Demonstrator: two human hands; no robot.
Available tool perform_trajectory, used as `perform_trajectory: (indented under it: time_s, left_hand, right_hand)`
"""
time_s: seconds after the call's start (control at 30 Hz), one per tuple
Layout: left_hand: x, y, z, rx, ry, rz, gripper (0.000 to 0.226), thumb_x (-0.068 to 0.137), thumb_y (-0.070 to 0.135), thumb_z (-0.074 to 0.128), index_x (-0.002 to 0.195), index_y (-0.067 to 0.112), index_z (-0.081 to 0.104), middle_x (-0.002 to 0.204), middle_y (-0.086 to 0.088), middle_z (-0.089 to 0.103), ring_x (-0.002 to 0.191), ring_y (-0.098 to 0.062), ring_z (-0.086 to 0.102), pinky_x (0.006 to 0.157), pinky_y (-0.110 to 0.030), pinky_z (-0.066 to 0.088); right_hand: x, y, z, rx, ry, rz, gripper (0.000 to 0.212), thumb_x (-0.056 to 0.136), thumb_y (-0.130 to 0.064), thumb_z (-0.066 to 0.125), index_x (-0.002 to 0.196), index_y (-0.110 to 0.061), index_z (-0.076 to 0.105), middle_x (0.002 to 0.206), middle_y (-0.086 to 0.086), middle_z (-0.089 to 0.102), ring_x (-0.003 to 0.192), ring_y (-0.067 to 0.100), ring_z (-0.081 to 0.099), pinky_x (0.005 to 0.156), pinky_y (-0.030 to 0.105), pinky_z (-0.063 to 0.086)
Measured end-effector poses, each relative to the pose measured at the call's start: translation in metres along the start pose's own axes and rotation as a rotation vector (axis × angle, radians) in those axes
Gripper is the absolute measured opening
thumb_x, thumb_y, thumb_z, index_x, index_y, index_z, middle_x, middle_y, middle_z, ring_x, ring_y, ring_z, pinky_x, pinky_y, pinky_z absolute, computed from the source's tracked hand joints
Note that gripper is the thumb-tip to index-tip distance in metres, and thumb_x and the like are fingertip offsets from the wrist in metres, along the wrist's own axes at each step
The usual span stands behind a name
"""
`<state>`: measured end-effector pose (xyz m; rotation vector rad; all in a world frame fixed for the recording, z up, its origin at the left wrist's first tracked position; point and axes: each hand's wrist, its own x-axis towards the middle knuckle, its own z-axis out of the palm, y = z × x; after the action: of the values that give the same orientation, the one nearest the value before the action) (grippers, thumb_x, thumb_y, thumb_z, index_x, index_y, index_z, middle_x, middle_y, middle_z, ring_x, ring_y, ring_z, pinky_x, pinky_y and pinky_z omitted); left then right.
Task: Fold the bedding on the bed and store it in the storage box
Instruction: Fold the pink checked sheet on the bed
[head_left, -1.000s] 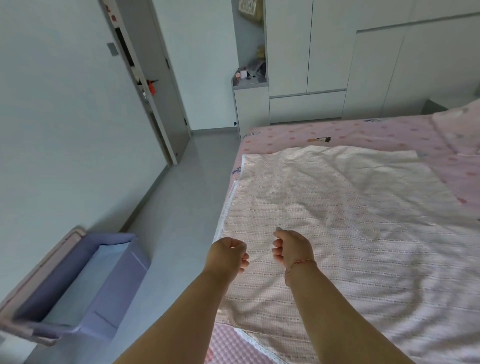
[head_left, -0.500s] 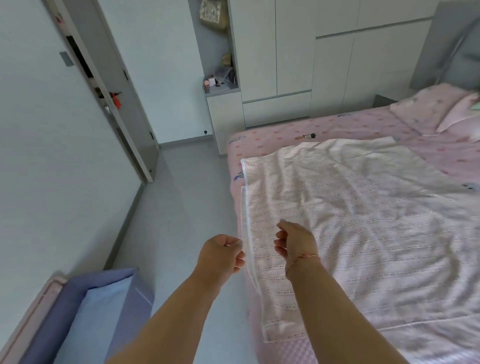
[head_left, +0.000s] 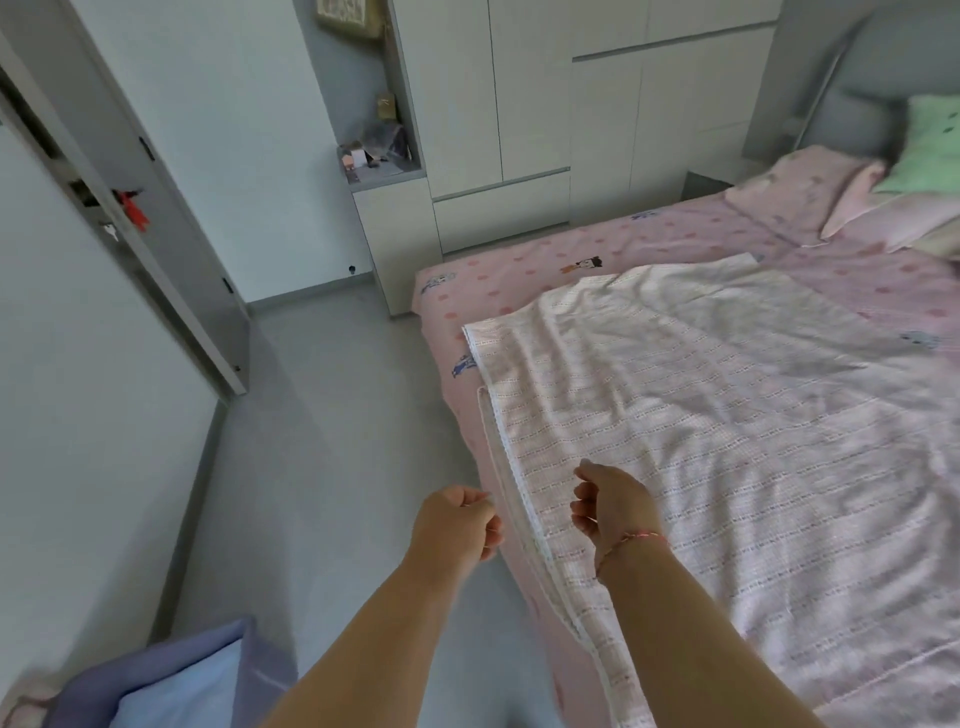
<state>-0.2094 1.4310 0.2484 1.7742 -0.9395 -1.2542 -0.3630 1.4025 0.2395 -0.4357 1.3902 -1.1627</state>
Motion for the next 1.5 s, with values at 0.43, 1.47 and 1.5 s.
perform_trajectory:
  time_s: [0.43, 1.47, 1.5]
  left_hand:
    - [0.27, 0.102, -0.043, 0.116, -0.071, -0.015, 0.015, 0.096, 0.008, 0.054, 0.082, 0.003, 0.06, 0.064, -0.007, 0.058, 0.055, -0.017, 0.056, 0.049, -0.023, 0.048]
    - [0.843, 0.225, 0.054, 0.734, -0.538, -0.032, 0.007, 0.091, 0.021, 0.062, 0.089, 0.015, 0.063, 0.092, -0.005, 0.064, 0.1, -0.028, 0.06, 0.095, -0.043, 0.052]
    - [0.852, 0.218, 0.06, 0.745, -0.547, -0.055, 0.024, 0.092, 0.023, 0.063, 0.11, 0.008, 0.063, 0.107, -0.01, 0.064, 0.105, -0.028, 0.059, 0.096, -0.042, 0.051]
  right_hand:
    - [0.191, -0.083, 0.157, 0.124, 0.136, 0.005, 0.015, 0.091, -0.01, 0.056, 0.077, -0.006, 0.058, 0.062, 0.006, 0.05, 0.051, 0.016, 0.043, 0.052, 0.026, 0.041]
    - [0.609, -0.155, 0.323, 0.368, 0.659, 0.112, 0.017, 0.091, -0.01, 0.057, 0.075, -0.005, 0.058, 0.062, 0.008, 0.05, 0.051, 0.018, 0.043, 0.053, 0.027, 0.04]
    - [0.618, -0.151, 0.322, 0.354, 0.672, 0.126, 0.017, 0.091, -0.011, 0.058, 0.075, -0.005, 0.058, 0.062, 0.008, 0.05, 0.051, 0.018, 0.043, 0.053, 0.027, 0.04]
